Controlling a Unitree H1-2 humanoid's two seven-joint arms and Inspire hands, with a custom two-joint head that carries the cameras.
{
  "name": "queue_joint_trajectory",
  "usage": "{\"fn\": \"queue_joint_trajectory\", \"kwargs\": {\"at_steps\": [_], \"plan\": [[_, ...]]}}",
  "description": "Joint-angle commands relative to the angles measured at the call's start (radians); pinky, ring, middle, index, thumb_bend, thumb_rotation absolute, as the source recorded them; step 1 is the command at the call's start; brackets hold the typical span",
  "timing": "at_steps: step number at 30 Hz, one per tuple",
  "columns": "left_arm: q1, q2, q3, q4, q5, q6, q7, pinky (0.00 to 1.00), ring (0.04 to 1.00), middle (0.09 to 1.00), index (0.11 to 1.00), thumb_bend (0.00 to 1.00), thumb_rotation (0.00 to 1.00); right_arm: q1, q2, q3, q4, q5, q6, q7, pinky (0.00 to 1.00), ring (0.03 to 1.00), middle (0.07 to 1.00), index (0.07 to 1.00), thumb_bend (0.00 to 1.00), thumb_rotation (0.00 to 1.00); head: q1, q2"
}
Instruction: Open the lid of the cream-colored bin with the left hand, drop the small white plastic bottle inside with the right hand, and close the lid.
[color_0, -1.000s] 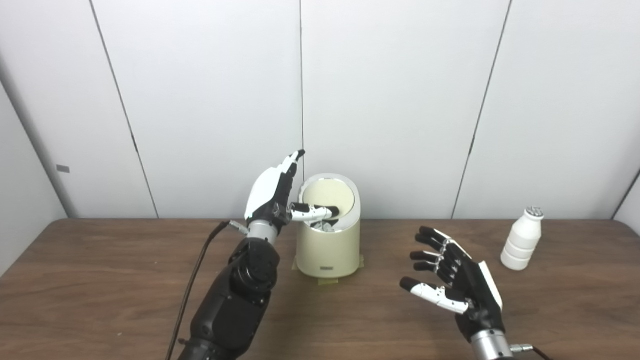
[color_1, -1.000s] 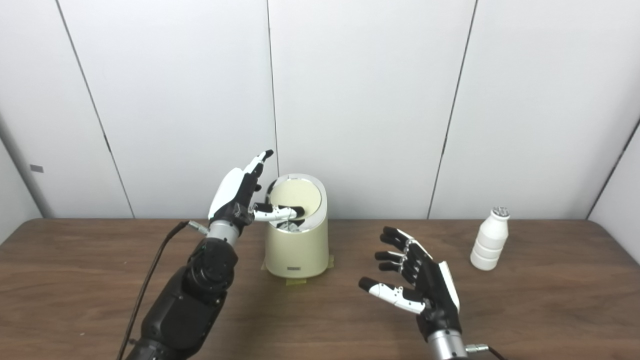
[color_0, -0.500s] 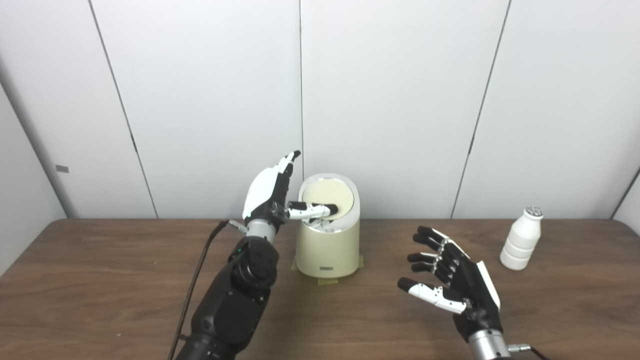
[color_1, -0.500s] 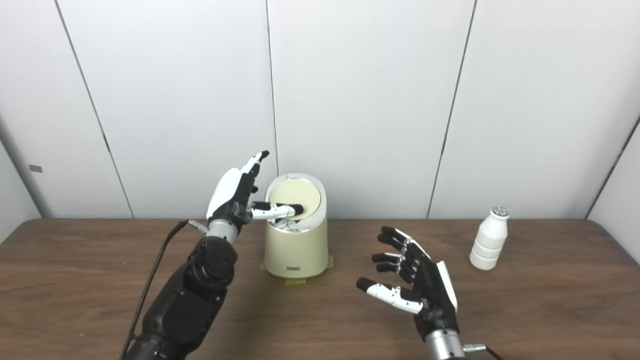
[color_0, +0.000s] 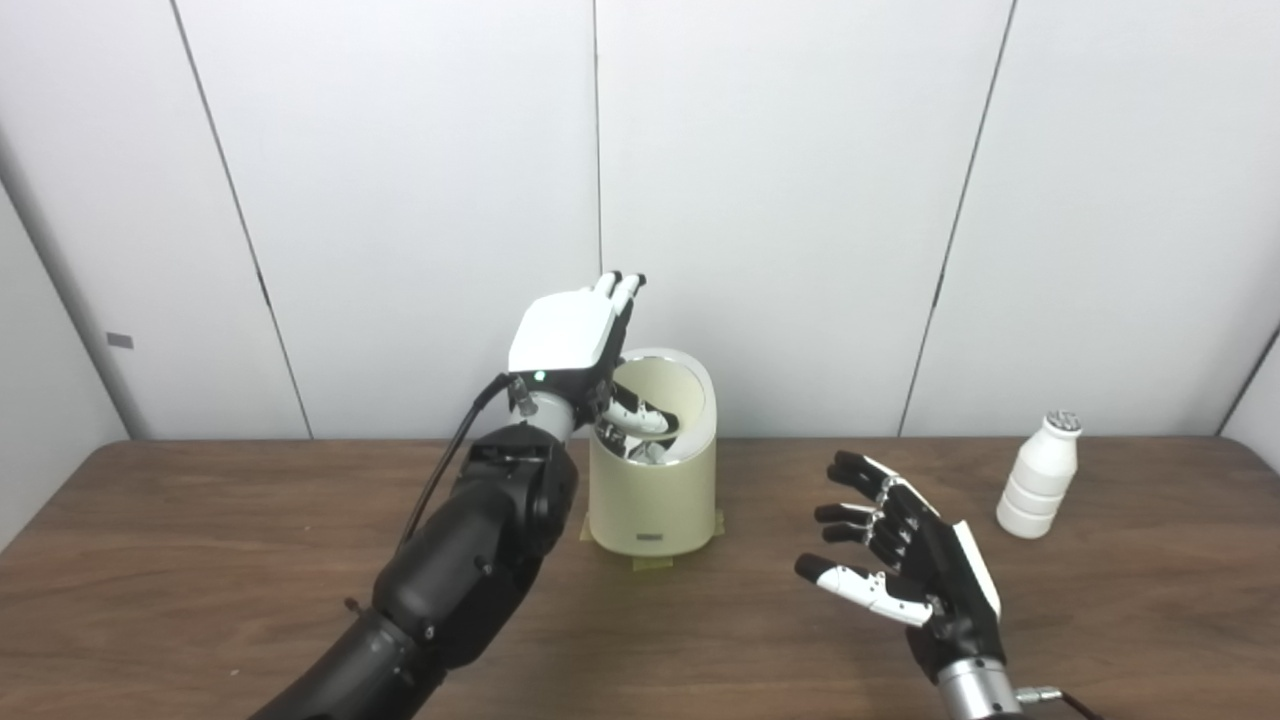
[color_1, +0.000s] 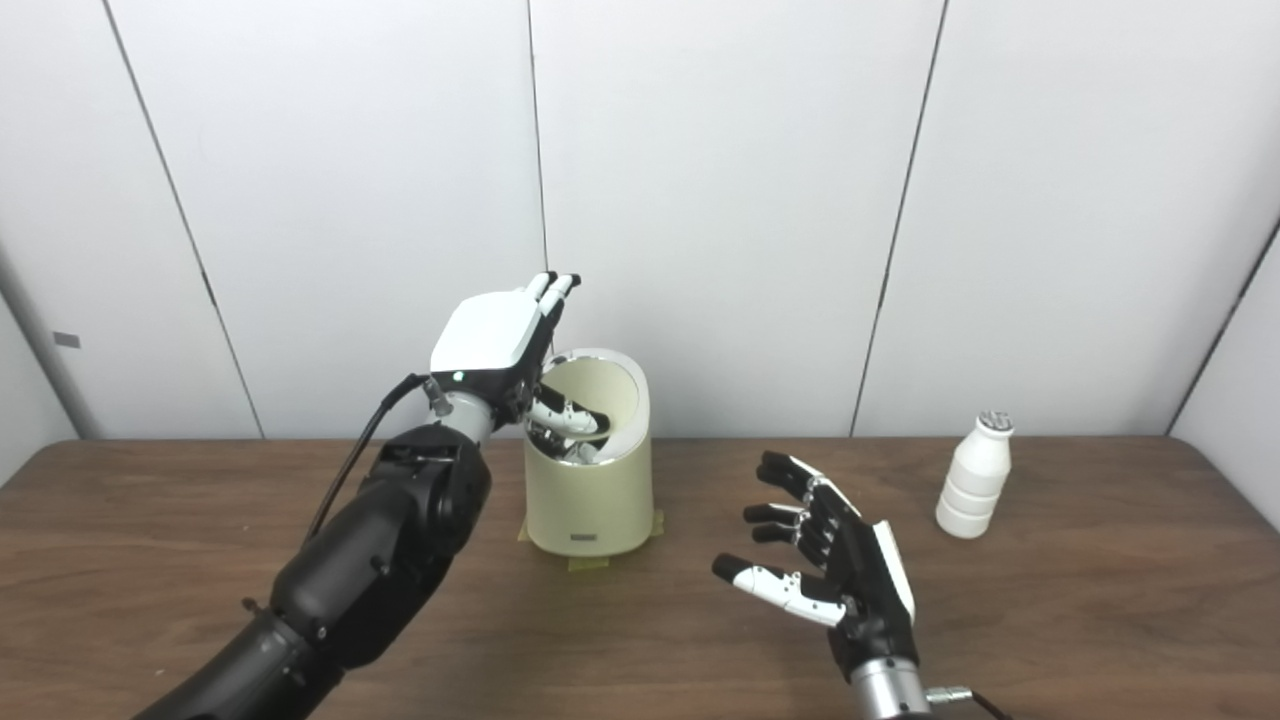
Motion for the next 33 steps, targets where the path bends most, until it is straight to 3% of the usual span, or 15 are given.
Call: {"fn": "queue_joint_trajectory", "kwargs": {"at_steps": [1,3,5,9,12,15,18,23,29,33], "plan": [[-0.025,0.03,-0.011,-0.017,0.047,0.018,-0.038,0.77,0.935,1.0,1.0,0.94,0.0,-0.033,0.004,0.001,-0.035,0.003,-0.035,-0.003,0.61,0.642,0.794,0.775,0.83,0.14,-0.001,-0.001],[-0.019,0.029,-0.002,-0.028,0.048,0.012,-0.045,0.76,0.934,1.0,1.0,0.94,0.0,-0.034,0.005,-0.001,-0.031,0.008,-0.04,-0.003,0.61,0.642,0.792,0.773,0.84,0.15,-0.001,-0.002],[-0.003,0.013,0.039,-0.045,0.008,-0.008,-0.01,0.75,0.921,0.992,1.0,0.93,0.03,-0.033,0.008,-0.002,-0.035,0.012,-0.036,-0.003,0.6,0.641,0.79,0.77,0.84,0.14,0.0,-0.002],[0.055,-0.06,0.212,-0.105,-0.18,-0.11,0.112,0.68,0.87,0.937,0.96,0.81,0.15,-0.033,0.006,0.0,-0.036,0.008,-0.036,-0.001,0.61,0.643,0.797,0.776,0.83,0.15,-0.001,-0.001],[0.099,-0.113,0.324,-0.15,-0.331,-0.246,0.195,0.69,0.846,0.886,0.912,0.76,0.17,-0.036,0.001,-0.003,-0.03,-0.001,-0.043,-0.006,0.61,0.638,0.794,0.778,0.84,0.17,0.003,-0.002],[0.152,-0.156,0.418,-0.209,-0.493,-0.341,0.213,0.63,0.804,0.846,0.869,0.71,0.19,-0.039,-0.001,-0.01,-0.016,0.014,-0.053,-0.002,0.62,0.63,0.785,0.776,0.84,0.16,0.004,-0.001],[0.216,-0.174,0.47,-0.301,-0.59,-0.309,0.172,0.59,0.773,0.818,0.845,0.7,0.23,-0.039,-0.003,-0.013,-0.016,0.021,-0.053,0.001,0.65,0.628,0.783,0.773,0.85,0.16,0.004,-0.001],[0.371,-0.156,0.497,-0.427,-0.655,-0.263,0.128,0.56,0.718,0.793,0.829,0.67,0.22,-0.042,-0.016,-0.02,0.0,0.021,-0.074,-0.001,0.65,0.634,0.793,0.768,0.84,0.17,0.006,0.002],[0.505,-0.141,0.527,-0.453,-0.72,-0.285,0.12,0.59,0.705,0.759,0.794,0.72,0.23,-0.041,-0.016,-0.019,-0.011,0.025,-0.059,-0.001,0.63,0.632,0.786,0.771,0.84,0.16,0.004,0.001],[0.588,-0.128,0.532,-0.456,-0.733,-0.299,0.117,0.61,0.695,0.752,0.784,0.67,0.22,-0.034,-0.014,-0.013,-0.023,0.021,-0.049,0.001,0.65,0.624,0.78,0.77,0.83,0.15,-0.001,-0.002]]}}
